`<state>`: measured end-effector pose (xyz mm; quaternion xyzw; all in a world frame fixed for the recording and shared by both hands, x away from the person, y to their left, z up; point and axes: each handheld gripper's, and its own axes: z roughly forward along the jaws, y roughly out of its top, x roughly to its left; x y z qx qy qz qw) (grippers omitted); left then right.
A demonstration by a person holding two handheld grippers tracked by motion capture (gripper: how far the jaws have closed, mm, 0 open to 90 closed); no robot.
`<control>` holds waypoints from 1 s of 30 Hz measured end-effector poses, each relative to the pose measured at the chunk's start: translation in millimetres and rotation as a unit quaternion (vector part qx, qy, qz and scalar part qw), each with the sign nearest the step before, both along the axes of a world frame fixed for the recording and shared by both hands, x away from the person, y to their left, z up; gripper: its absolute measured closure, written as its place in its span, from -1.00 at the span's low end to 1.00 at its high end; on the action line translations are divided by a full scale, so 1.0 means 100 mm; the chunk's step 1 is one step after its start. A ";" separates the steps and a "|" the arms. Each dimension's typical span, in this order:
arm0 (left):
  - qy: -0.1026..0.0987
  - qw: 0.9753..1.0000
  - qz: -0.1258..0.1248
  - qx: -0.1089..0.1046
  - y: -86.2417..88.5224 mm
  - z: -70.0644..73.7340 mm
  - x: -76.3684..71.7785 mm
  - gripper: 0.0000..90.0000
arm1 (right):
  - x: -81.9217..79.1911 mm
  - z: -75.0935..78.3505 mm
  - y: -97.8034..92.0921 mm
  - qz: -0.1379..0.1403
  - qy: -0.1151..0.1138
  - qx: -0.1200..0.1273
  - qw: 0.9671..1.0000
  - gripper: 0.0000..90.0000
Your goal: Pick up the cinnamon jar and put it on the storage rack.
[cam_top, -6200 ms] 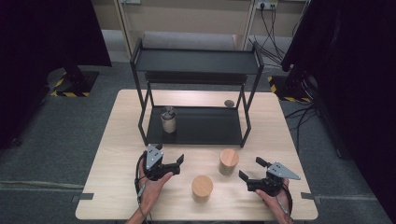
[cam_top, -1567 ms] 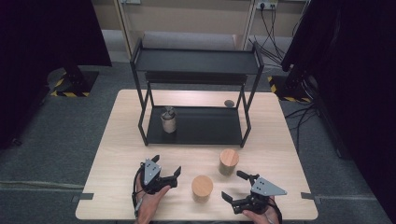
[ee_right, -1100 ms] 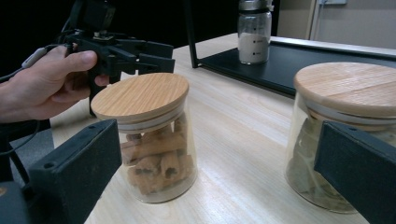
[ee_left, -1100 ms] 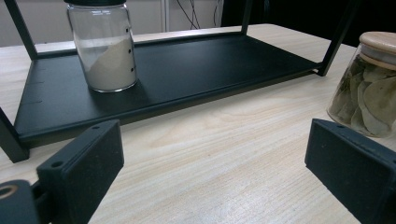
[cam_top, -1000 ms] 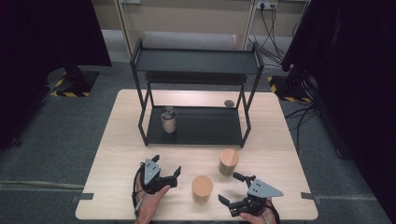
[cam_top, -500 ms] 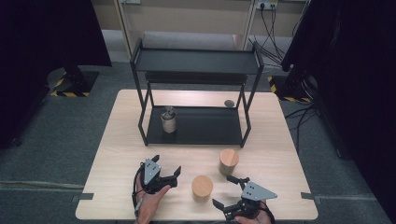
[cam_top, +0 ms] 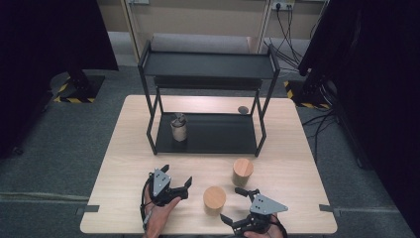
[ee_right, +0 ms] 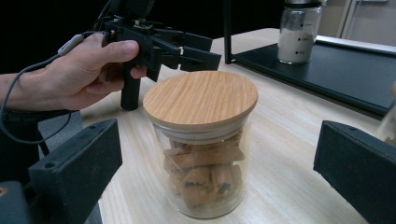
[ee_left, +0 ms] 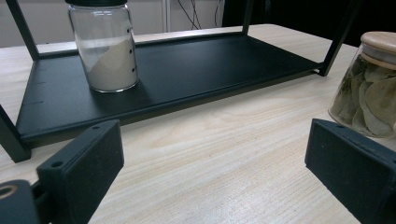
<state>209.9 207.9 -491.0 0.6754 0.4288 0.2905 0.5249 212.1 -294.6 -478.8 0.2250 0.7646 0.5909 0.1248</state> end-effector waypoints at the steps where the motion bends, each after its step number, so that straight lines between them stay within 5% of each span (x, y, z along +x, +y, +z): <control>1: 0.000 1.000 0.000 0.000 0.00 0.00 0.00 -0.91 | 0.00 0.00 0.00 0.001 0.001 0.000 1.000 -0.97; 30: 0.000 1.000 0.000 0.000 0.00 0.00 0.00 -0.91 | 0.10 0.04 0.23 0.009 0.001 -0.019 1.000 -0.93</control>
